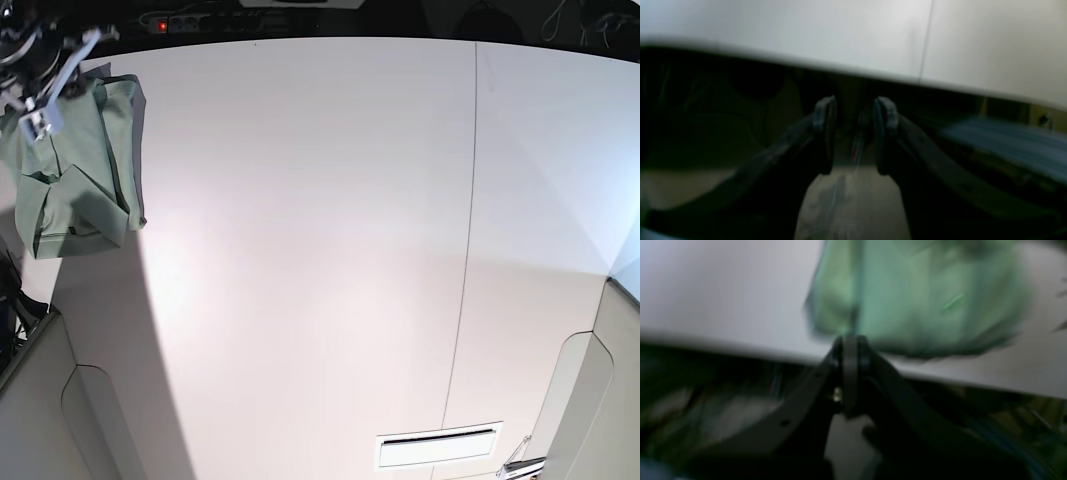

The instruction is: Fold the T-shirt properly

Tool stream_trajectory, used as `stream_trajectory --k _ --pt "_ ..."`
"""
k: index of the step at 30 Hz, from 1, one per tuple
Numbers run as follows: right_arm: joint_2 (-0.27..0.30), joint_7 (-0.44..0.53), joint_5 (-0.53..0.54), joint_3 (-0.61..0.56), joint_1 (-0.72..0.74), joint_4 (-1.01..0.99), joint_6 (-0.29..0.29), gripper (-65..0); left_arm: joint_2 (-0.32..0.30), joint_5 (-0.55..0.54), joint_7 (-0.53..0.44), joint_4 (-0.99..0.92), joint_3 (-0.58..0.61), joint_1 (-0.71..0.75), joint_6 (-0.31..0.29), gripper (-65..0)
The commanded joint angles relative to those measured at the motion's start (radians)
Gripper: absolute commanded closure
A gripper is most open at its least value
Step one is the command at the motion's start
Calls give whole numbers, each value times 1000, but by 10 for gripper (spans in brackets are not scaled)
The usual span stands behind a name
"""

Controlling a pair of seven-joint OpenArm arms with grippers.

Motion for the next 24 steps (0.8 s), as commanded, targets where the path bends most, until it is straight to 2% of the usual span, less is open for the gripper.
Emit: stream_trajectory --k 1,3,8,11,13,16,18,20,24 --pt "23 -4 39 6 -42 19 15 0 -11 -15 -10 12 -3 43 -5 -183" --pt "41 -27 109 6 -122 19 57 0 -11 -15 -10 12 8 102 -5 -158" --pt "92 -40 222 6 -338 19 127 0 -12 -16 -10 12 115 275 -5 -158" --pt "128 -40 288 6 -425 15 164 0 -39 -15 -10 10 248 367 -5 -158" --pt "147 -43 323 1 -457 2 204 0 -79 -15 -10 -3 356 401 -5 -157" --pt "177 -56 340 -30 -478 -56 228 0 -143 -5 -10 -56 536 410 -5 -157" --pt "202 -56 339 -68 -477 -129 237 0 -190 56 -10 -101 666 403 -5 -157" --pt "246 -55 339 -128 -473 -219 253 0 -237 166 -21 -151 801 383 -5 -157" --pt "328 -44 319 -296 -404 -420 257 0 -297 428 -208 -277 1037 285 -5 -157"
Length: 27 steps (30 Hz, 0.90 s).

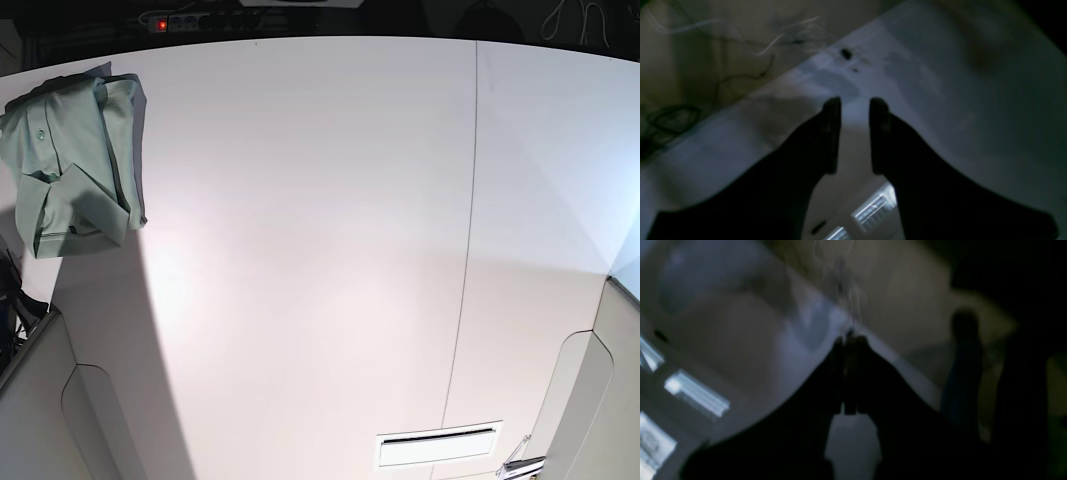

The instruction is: Fold the T-shirt properly

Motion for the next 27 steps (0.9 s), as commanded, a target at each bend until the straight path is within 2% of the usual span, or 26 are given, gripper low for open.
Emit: stream_trajectory --k 1,7,9,11,13,16,20,23,24,27 --pt "18 16 -6 -43 19 -43 1 0 -11 42 -25 -31 39 -13 -6 -157" --pt "24 129 -155 -344 251 -371 2 0 -7 251 -230 -310 286 -248 -6 -157" --pt "21 209 -205 -454 333 -486 4 0 7 315 -289 -405 352 -331 -6 -157" --pt "11 339 -274 -558 415 -598 3 0 35 377 -361 -506 399 -411 -6 -157" --pt "-17 485 -363 -644 498 -700 3 0 72 437 -460 -615 431 -488 -6 -157" --pt "-89 662 -480 -728 620 -830 3 0 133 528 -624 -776 447 -597 -6 -157" --pt "-198 822 -527 -775 742 -964 -6 0 207 652 -780 -953 447 -724 -6 -157" --pt "-279 885 -526 -775 816 -1048 -69 0 252 705 -800 -1046 447 -806 -6 -157" --pt "-305 892 -525 -775 838 -1074 -107 0 263 720 -800 -1068 447 -828 25 -157" --pt "-375 896 -525 -775 904 -1148 -230 0 281 742 -800 -1107 447 -879 179 -157"
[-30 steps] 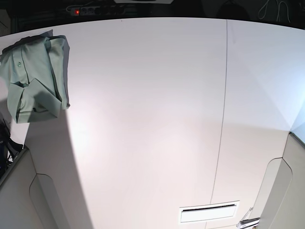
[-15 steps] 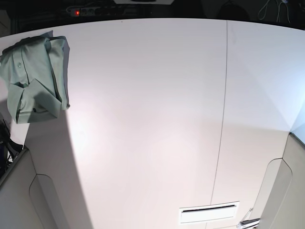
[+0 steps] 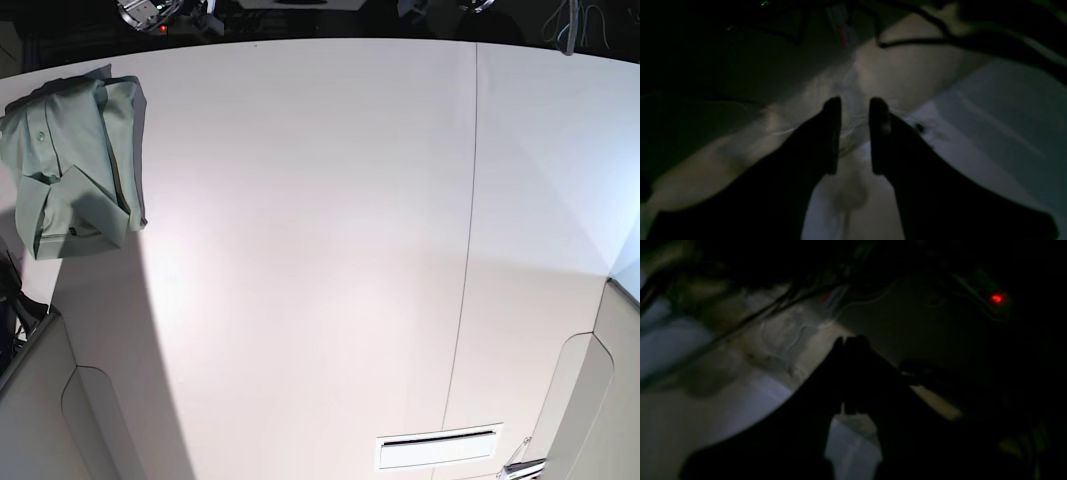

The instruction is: Fold the T-shirt properly

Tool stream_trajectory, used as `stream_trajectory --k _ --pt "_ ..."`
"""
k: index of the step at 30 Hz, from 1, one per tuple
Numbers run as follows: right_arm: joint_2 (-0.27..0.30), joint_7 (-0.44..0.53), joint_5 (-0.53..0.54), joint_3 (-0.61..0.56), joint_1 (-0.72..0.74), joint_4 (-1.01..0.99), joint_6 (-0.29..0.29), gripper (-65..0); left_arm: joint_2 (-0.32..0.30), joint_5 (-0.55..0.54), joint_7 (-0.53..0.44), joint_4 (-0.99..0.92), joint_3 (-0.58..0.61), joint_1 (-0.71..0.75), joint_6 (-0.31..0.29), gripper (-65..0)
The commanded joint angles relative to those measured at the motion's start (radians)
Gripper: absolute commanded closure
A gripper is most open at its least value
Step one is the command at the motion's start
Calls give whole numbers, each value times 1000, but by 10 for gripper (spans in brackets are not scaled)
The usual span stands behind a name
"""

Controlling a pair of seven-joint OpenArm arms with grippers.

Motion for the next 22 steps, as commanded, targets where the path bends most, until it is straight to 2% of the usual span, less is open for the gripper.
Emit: stream_trajectory --k 1,4,7,10,12,17,22 --pt "-14 3 5 1 15 -17 -30 0 -11 8 3 -4 0 -4 36 -157" --pt "-66 18 60 7 59 -64 -150 0 -9 7 -12 -6 0 -23 182 -145" --pt "-109 23 109 39 77 -76 -227 0 -6 7 -14 -6 -1 -34 303 -87" --pt "-142 50 148 90 80 -76 -238 0 6 6 -32 -6 -2 -34 415 -5" --pt "-162 59 179 120 80 -76 -238 0 17 -11 -41 -6 -2 -34 472 0" --pt "-202 58 198 143 80 -76 -238 0 50 -71 -41 -6 -2 -34 488 0" --pt "-211 58 197 143 80 -76 -238 0 97 -81 -46 -6 -12 -37 485 0"
